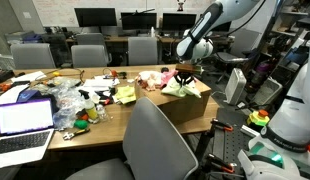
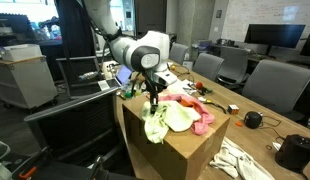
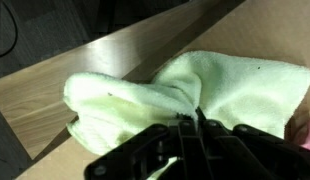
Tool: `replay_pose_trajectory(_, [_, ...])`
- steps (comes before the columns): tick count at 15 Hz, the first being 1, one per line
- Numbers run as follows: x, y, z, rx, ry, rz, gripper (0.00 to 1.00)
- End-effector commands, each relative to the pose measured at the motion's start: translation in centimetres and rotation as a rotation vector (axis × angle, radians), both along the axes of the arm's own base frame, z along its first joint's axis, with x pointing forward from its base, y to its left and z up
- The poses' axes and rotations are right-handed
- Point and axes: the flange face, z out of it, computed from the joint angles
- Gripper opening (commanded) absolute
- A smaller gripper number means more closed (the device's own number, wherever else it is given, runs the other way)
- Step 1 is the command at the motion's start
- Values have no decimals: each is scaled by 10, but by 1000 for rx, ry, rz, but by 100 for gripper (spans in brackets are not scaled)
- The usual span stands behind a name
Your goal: Move the green towel and pink shirt from the box to the backrest of the chair
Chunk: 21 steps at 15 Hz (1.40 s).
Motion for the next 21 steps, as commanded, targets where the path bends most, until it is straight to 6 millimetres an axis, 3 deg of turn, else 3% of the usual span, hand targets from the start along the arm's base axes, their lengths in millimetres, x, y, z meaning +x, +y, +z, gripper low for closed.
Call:
replay_pose_trajectory(1, [-14,21,37,-32,-54,24,1])
replay_pose_trajectory(8, [-40,83,112,-162,-88,186,1])
replay_pose_trajectory(14, [-55,164,175,-270,-81,379,1])
replay_pose_trajectory(17, [-59,201,201,-305,-74,463,1])
replay_pose_trajectory(21, [-64,237,222,-349,-72,549,1])
